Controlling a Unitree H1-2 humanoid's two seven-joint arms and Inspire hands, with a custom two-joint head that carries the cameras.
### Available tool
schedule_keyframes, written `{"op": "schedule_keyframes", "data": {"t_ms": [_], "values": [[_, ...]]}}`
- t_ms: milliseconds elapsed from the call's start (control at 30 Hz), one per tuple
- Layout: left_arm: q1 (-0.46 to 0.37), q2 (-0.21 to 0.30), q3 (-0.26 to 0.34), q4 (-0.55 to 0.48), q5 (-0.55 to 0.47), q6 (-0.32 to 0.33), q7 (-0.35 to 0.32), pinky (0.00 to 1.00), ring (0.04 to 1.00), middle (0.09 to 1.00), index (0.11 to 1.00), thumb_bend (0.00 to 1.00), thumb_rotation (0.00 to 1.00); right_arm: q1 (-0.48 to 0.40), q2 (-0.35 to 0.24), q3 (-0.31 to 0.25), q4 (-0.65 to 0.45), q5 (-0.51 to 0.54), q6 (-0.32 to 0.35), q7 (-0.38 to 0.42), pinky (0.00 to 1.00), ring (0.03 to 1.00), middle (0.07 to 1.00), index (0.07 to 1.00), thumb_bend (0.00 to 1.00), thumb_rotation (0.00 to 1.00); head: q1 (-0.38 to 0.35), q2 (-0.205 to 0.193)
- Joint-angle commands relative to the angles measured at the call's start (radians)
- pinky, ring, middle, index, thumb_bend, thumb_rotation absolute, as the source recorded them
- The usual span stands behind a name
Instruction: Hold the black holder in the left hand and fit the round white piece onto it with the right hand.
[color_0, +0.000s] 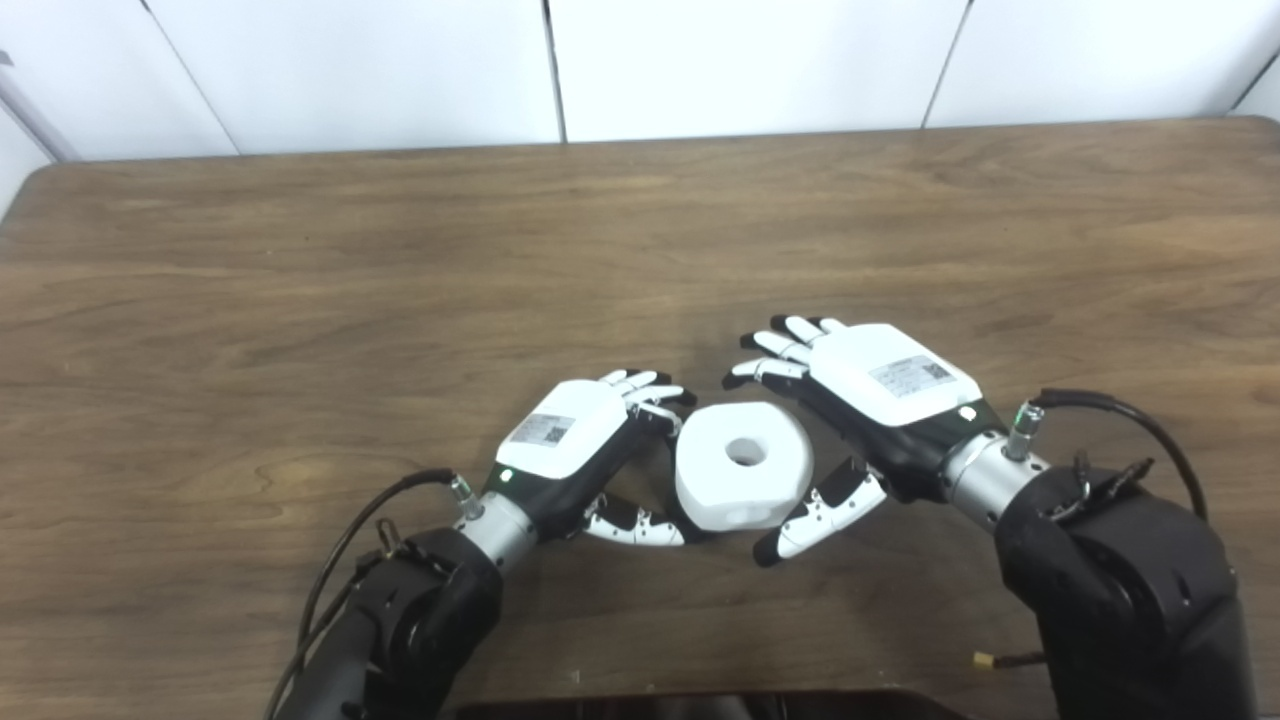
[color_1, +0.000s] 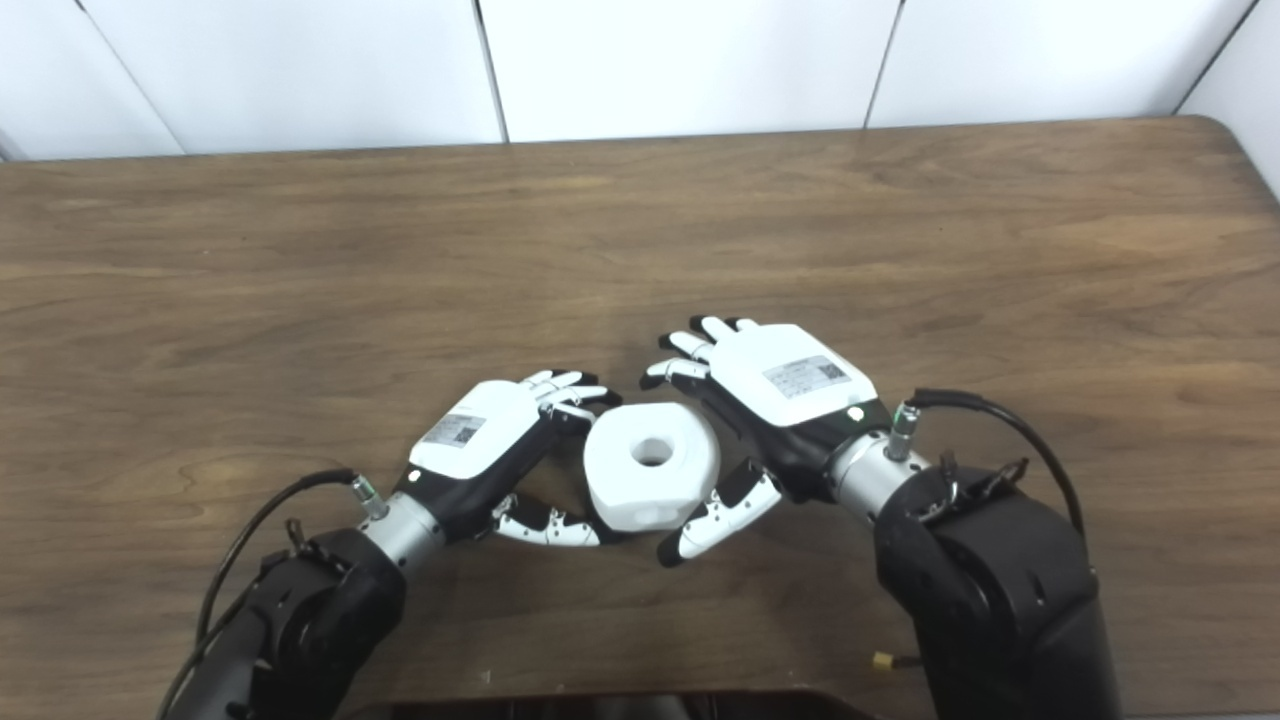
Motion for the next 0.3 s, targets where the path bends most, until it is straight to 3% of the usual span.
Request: {"op": "schedule_keyframes", "data": {"t_ms": [0,267], "values": [[0.023,0.018,-0.005,0.053,0.02,0.069,-0.069,0.92,0.93,0.865,0.491,0.51,0.05,-0.033,0.008,-0.014,-0.03,0.001,-0.001,0.001,1.0,1.0,0.963,0.861,1.0,0.52,-0.001,-0.001],[0.022,0.017,-0.006,0.053,0.023,0.073,-0.072,0.92,0.93,0.866,0.491,0.51,0.06,-0.08,0.008,-0.06,-0.069,0.044,0.044,0.069,1.0,1.0,0.977,0.883,1.0,0.53,0.004,-0.001]]}}
